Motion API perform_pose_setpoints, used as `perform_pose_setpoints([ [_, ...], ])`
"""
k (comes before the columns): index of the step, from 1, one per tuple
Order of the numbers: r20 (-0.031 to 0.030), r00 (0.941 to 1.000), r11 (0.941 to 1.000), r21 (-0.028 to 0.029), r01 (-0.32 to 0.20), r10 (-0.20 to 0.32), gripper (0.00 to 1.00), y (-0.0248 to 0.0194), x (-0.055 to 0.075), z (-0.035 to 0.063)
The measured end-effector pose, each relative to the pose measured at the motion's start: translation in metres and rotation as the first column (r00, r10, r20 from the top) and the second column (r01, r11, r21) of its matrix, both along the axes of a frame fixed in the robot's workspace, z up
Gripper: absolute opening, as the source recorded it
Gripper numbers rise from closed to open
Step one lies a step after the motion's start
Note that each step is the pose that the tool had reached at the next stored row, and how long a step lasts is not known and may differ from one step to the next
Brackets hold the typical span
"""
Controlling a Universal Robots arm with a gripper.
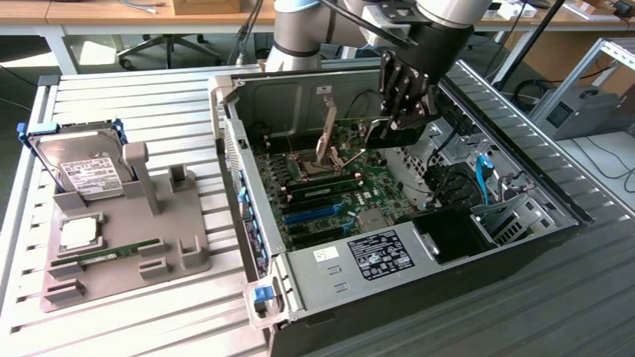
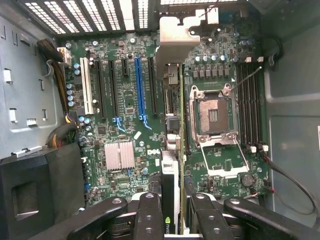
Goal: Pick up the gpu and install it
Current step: 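Insert the gpu into the slot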
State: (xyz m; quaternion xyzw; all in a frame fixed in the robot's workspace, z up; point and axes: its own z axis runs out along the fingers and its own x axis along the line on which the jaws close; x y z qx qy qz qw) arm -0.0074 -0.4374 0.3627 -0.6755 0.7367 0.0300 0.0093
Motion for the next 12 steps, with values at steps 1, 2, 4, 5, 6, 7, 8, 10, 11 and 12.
perform_pose_setpoints([
  [1, 0.0001, 1.0, 1.0, 0.0003, -0.003, 0.003, 0.27, 0.0, -0.0004, -0.0002],
  [2, 0.0002, 1.0, 1.0, 0.0005, -0.005, 0.005, 0.27, 0.0, -0.0006, -0.0003],
  [4, 0.0016, 0.9998, 0.9998, 0.0013, -0.018, 0.018, 0.27, -0.0002, -0.0011, -0.0017],
  [5, 0.0024, 0.9997, 0.9997, 0.0013, -0.024, 0.024, 0.27, -0.0004, -0.0013, -0.0026],
  [6, 0.0036, 0.9995, 0.9995, 0.0012, -0.033, 0.033, 0.27, -0.0007, -0.0015, -0.0044],
  [7, 0.0042, 0.9993, 0.9993, 0.0012, -0.038, 0.038, 0.27, -0.0008, -0.0016, -0.0055],
  [8, 0.0044, 0.9992, 0.9992, 0.0013, -0.041, 0.041, 0.27, -0.0009, -0.0016, -0.0063],
  [10, 0.0048, 0.9989, 0.9989, 0.0012, -0.048, 0.048, 0.27, -0.0011, -0.0017, -0.0078],
  [11, 0.0049, 0.9987, 0.9987, 0.0012, -0.05, 0.05, 0.27, -0.0013, -0.0018, -0.0089],
  [12, 0.005, 0.9986, 0.9987, 0.0012, -0.052, 0.052, 0.27, -0.0015, -0.0019, -0.0096],
])
